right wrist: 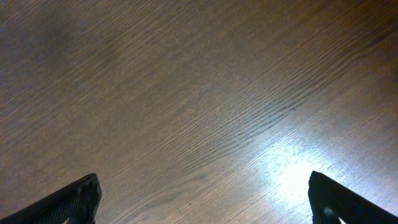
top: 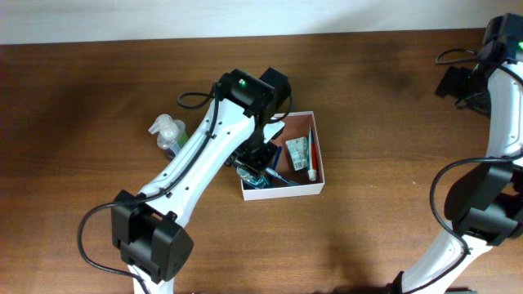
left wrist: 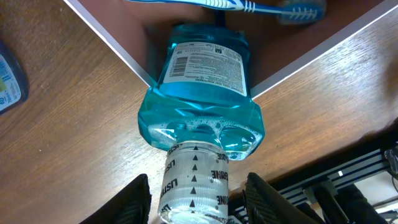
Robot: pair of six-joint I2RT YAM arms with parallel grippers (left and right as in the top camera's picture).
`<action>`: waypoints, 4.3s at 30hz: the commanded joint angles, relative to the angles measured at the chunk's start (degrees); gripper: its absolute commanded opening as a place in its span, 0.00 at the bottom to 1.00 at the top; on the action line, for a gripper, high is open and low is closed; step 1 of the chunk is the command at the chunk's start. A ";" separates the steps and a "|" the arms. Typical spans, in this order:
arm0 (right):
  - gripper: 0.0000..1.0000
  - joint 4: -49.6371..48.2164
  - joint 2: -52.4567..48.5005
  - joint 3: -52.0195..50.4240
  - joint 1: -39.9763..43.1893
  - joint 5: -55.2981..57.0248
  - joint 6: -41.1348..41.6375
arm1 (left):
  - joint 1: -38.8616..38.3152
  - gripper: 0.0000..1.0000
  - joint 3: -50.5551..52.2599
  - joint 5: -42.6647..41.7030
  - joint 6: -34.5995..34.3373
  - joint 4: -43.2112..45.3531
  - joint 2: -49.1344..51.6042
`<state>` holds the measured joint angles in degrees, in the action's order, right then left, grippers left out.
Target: Pack container
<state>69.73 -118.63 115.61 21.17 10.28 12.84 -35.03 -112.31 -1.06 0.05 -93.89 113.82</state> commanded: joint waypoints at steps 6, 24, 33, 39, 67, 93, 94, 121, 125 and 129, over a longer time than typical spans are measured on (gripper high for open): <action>0.98 -0.15 0.17 0.31 -0.09 0.70 -0.37 | -0.46 0.55 -0.92 -0.68 0.90 -0.52 0.72; 0.98 -0.15 0.17 0.31 -0.09 0.70 -0.35 | -0.44 0.33 3.13 -0.63 0.87 1.46 0.83; 0.98 -0.15 0.17 0.31 -0.09 0.70 -0.37 | -0.44 0.27 2.34 -0.63 0.90 1.22 0.81; 0.98 -0.15 0.17 0.31 -0.09 0.70 -0.37 | -0.44 0.27 -3.45 -0.66 0.87 1.18 0.81; 0.98 -0.15 0.17 0.31 -0.13 0.70 -0.35 | 5.20 0.28 -10.84 -0.44 -5.68 18.95 1.33; 0.98 -0.15 0.17 0.31 -0.13 0.70 -0.37 | 5.20 0.19 -10.84 12.37 -27.91 24.04 6.54; 0.98 -0.15 0.17 0.31 -0.13 0.70 -0.37 | 5.20 0.19 -10.84 12.92 -27.91 24.06 6.75; 0.98 -0.15 0.17 0.31 -0.13 0.70 -0.37 | 5.20 0.53 -10.73 16.06 -27.87 24.90 10.54; 0.98 -0.15 0.17 0.31 -0.13 0.70 -0.37 | 5.20 0.55 -10.75 16.04 -27.87 24.87 10.51; 0.98 -0.15 0.17 0.31 -0.13 0.70 -0.37 | 5.20 0.56 -11.85 15.87 -27.85 24.41 9.81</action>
<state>69.76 -118.63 115.61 21.17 10.28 12.80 -30.06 -121.84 13.91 -27.51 -69.19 123.55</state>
